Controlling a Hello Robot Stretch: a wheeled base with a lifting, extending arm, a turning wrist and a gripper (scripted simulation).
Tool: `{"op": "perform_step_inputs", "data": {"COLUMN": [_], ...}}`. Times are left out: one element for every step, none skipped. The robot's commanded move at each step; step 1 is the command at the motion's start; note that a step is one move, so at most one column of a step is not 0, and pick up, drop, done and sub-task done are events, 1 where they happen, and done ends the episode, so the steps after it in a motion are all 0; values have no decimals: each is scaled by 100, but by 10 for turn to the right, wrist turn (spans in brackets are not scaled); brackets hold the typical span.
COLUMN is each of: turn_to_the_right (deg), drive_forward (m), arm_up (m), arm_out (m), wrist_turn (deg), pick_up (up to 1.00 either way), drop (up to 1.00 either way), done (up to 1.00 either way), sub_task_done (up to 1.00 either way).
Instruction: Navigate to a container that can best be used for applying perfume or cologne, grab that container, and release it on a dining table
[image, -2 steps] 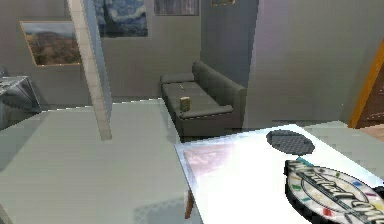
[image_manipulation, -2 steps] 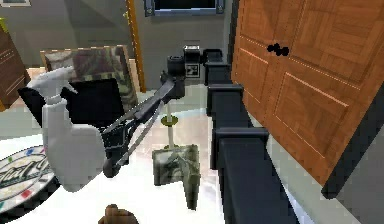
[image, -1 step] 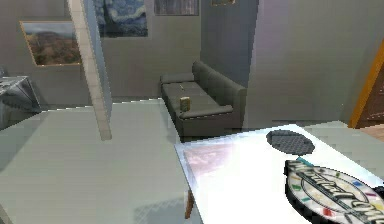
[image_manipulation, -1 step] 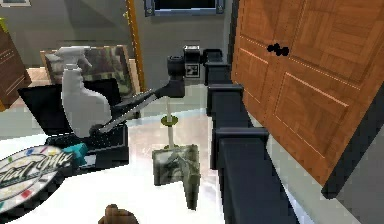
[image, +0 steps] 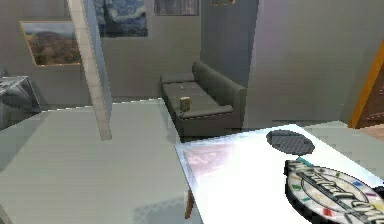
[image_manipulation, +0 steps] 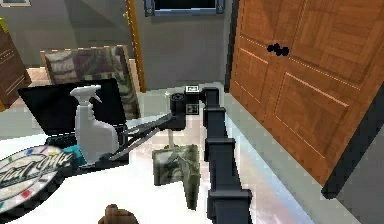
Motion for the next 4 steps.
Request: {"op": "perform_step_inputs", "data": {"turn_to_the_right": [0,0,0,0], "drive_forward": [0,0,0,0], "arm_up": [-32,0,10,0], "arm_out": [0,0,0,-8], "wrist_turn": [0,0,0,0], "pick_up": [0,0,0,0], "drop": [0,100,0,0], "done": [0,0,0,0], "sub_task_done": [0,0,0,0]}}
